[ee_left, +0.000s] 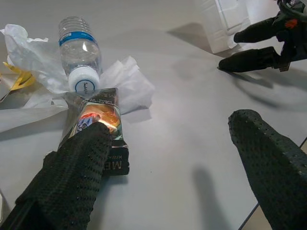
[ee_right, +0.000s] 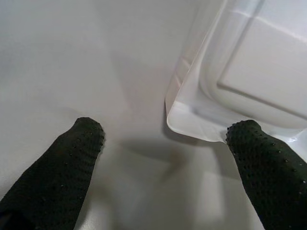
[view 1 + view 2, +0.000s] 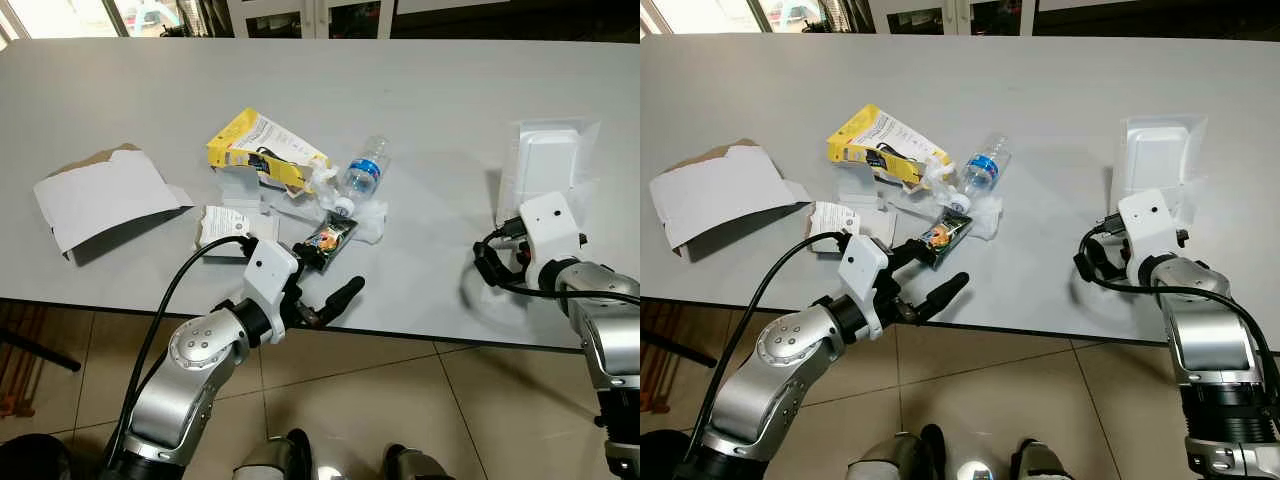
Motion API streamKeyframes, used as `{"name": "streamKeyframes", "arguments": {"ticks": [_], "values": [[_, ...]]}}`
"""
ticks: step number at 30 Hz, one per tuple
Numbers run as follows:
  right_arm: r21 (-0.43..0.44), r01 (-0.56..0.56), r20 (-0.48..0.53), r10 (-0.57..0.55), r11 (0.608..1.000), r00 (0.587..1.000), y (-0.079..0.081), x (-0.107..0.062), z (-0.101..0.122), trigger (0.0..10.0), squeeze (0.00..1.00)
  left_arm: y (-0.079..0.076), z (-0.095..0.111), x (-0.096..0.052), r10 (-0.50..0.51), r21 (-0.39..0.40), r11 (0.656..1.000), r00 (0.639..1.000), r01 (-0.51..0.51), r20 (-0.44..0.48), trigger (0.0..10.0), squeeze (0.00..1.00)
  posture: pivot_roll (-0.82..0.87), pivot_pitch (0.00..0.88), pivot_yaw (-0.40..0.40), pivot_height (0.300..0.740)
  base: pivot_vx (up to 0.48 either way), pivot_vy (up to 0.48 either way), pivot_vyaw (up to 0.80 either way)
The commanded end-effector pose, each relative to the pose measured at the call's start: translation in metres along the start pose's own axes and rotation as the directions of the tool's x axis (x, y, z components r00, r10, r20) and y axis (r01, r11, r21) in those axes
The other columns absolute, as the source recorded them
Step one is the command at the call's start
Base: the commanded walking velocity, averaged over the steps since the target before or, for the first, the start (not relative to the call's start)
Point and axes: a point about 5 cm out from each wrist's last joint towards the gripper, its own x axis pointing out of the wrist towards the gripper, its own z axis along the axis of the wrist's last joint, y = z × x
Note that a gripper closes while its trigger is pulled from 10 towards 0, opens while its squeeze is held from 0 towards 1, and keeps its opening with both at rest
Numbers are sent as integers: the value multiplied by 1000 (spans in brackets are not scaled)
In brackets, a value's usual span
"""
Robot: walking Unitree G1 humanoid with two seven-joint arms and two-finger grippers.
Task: Picking trash to rubbish bin
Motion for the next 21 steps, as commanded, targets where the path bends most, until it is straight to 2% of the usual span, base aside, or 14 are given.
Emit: {"name": "streamKeyframes", "arguments": {"ticks": [1, 5, 10, 13, 17, 20, 21], "values": [[37, -95, -142, 99, 995, 985, 21, 6, -33, 10000, 373, -1, 0, 0, -2, 14, 1000, 1000, 2, -9, 10000, 0, 3, 203, 92, 740, 0, 0, 0], [30, -108, -132, 111, 994, 985, 23, 4, -30, 10000, 333, -2, 0, 0, -1, 13, 1000, 1000, 1, -8, 10000, 0, 3, 203, 91, 740, 0, 0, 0], [27, -153, -138, 155, 988, 978, 36, 1, -34, 10000, 267, -3, 0, 1, -2, 10, 1000, 1000, 2, -5, 10000, 0, -1, 201, 89, 740, 0, 0, 0], [39, -209, -143, 213, 977, 967, 53, -4, -38, 10000, 220, -3, 0, 2, -1, 9, 1000, 1000, 1, -3, 10000, 0, -3, 197, 89, 740, 0, 0, 0], [54, -236, -149, 241, 970, 959, 62, -6, -42, 10000, 208, -2, -1, 2, -1, 10, 1000, 1000, 1, -3, 10000, 0, -6, 193, 89, 740, 0, 0, 0], [68, -300, -147, 307, 952, 940, 85, -13, -44, 10000, 184, -2, 0, 3, -1, 12, 1000, 1000, 1, 0, 10000, 0, -6, 193, 89, 740, 0, 0, 0], [73, -314, -139, 321, 947, 937, 90, -14, -42, 10000, 145, -1, 0, 4, -1, 12, 1000, 1000, 1, 1, 10000, 0, -6, 193, 89, 740, 0, 0, 0]]}}
